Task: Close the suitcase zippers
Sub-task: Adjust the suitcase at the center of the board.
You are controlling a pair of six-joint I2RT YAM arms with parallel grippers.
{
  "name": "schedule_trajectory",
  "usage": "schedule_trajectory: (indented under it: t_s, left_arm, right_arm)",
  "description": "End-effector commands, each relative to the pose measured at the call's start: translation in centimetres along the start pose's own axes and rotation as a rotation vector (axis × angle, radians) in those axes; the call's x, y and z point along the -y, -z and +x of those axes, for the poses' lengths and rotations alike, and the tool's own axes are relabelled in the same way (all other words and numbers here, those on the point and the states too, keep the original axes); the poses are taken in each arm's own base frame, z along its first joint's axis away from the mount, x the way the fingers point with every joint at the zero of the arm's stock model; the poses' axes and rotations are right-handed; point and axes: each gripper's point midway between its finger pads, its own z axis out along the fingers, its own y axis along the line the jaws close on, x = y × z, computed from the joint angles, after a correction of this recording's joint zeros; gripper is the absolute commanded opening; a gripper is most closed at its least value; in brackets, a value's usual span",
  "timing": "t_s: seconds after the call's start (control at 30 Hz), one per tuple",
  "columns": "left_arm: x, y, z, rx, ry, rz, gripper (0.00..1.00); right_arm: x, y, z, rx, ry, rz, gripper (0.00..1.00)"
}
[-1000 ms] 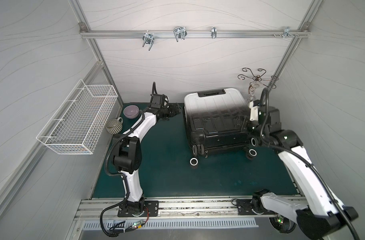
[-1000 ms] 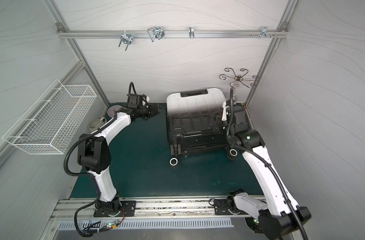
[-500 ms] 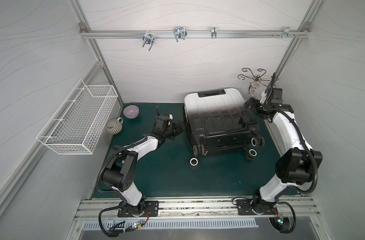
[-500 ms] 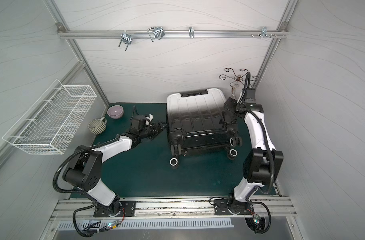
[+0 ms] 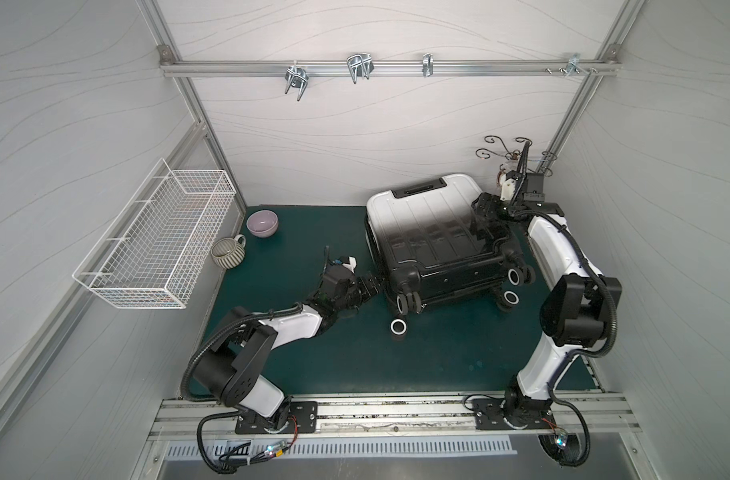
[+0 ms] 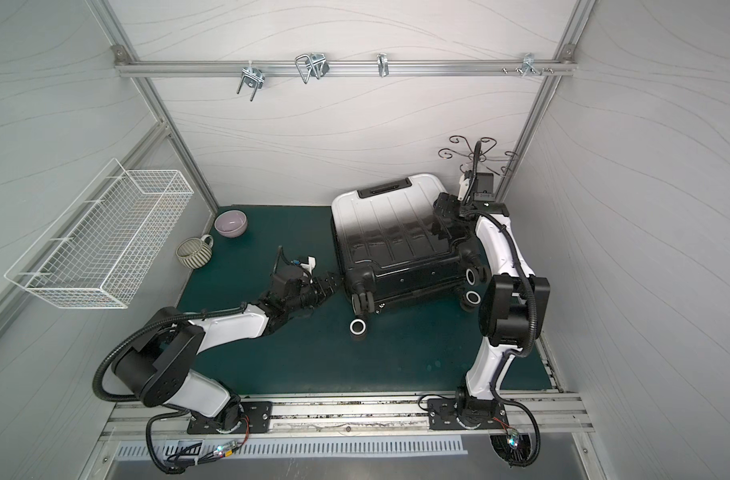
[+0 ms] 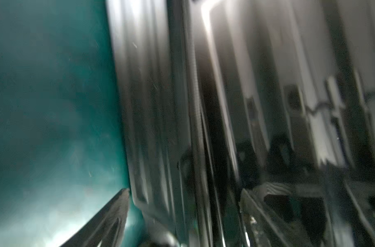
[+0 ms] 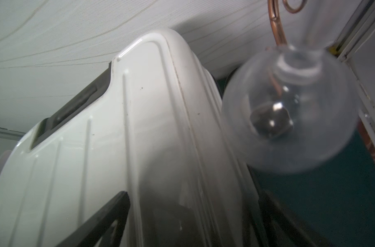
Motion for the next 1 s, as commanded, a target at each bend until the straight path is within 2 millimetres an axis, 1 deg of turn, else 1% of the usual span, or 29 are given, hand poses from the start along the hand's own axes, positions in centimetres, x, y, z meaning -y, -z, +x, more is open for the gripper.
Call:
schedule_trajectory:
  t_s: [0.0,0.13,0.17,0.23,0.27,0.3,0.37,0.4,0.43,0.47,0.5,0.57,0.6,0.63,0.67,0.7,0.73,0.8,0.83,0.9,0.97]
  left_arm:
    - [7.1,-0.4,9.6,-0.272,-0.185,0.234,0.84]
    - [10.4,-1.8,14.6,-0.375,-0.283,0.295,0.84]
    - [11.2,-2.1,15.6,-0.394,-0.322,0.300,0.84]
    - [12.7,-2.2,17.1,-0.423,-0.406,0.309,0.84]
    - [13.3,-2.0,17.3,-0.424,-0.440,0.308,0.84]
    - [13.4,-1.7,17.4,-0.430,-0.468,0.294,0.84]
    - [13.7,-0.2,16.5,-0.409,-0.538,0.263,0.84]
    - [13.8,1.1,15.8,-0.389,-0.599,0.237,0.84]
    - [13.3,2.4,15.2,-0.385,-0.639,0.192,0.84]
    - [13.8,4.3,14.1,-0.352,-0.707,0.178,0.84]
    - [13.1,5.9,13.2,-0.338,-0.748,0.119,0.85]
    - [12.7,9.0,10.1,-0.255,-0.824,0.025,0.87]
    - [12.7,10.2,8.2,-0.218,-0.828,-0.014,0.88]
    - [12.7,10.8,6.3,-0.192,-0.804,-0.036,0.88]
    - [12.8,11.3,4.0,-0.158,-0.770,-0.066,0.87]
    - [12.6,11.5,1.4,-0.122,-0.735,-0.107,0.87]
    - [12.6,11.4,-0.7,-0.095,-0.712,-0.134,0.88]
    - [12.2,10.5,-5.8,-0.036,-0.649,-0.207,0.90]
    - [12.1,10.0,-7.9,-0.021,-0.615,-0.224,0.91]
    - [11.9,8.3,-13.0,0.023,-0.539,-0.237,0.94]
    - [12.0,6.4,-16.9,0.036,-0.485,-0.214,0.95]
  right_arm:
    - [-13.3,-2.1,10.7,-0.365,0.044,-0.369,0.96]
    - [-16.9,-2.6,13.2,-0.441,0.149,-0.429,0.95]
    - [-17.6,-2.7,13.9,-0.460,0.181,-0.437,0.95]
    - [-18.7,-2.7,14.8,-0.493,0.219,-0.460,0.95]
    - [-19.2,-2.8,15.4,-0.511,0.233,-0.470,0.95]
    - [-19.5,-2.8,15.6,-0.520,0.242,-0.475,0.94]
    - [-19.6,-2.7,15.8,-0.530,0.264,-0.461,0.92]
    - [-19.9,-2.0,15.2,-0.508,0.267,-0.474,0.92]
    - [-20.4,-1.2,14.4,-0.472,0.264,-0.489,0.92]
    - [-20.8,0.1,13.1,-0.424,0.262,-0.490,0.93]
    - [-21.1,1.4,11.9,-0.383,0.263,-0.492,0.94]
    - [-21.7,4.2,9.0,-0.280,0.265,-0.474,0.97]
    - [-21.6,5.5,7.5,-0.226,0.258,-0.441,0.98]
    - [-21.0,6.4,6.4,-0.190,0.236,-0.396,0.99]
    - [-20.1,7.3,5.4,-0.148,0.211,-0.333,0.99]
    - [-18.7,8.2,4.6,-0.113,0.164,-0.273,0.99]
    - [-17.3,9.0,4.0,-0.083,0.119,-0.227,0.99]
    - [-14.1,10.8,3.2,-0.022,0.023,-0.156,0.99]
    - [-12.5,11.6,2.9,0.010,0.000,-0.112,0.99]
    - [-8.3,13.0,2.8,0.047,-0.057,0.006,0.99]
    - [-5.0,14.1,3.7,0.043,-0.137,0.052,0.99]
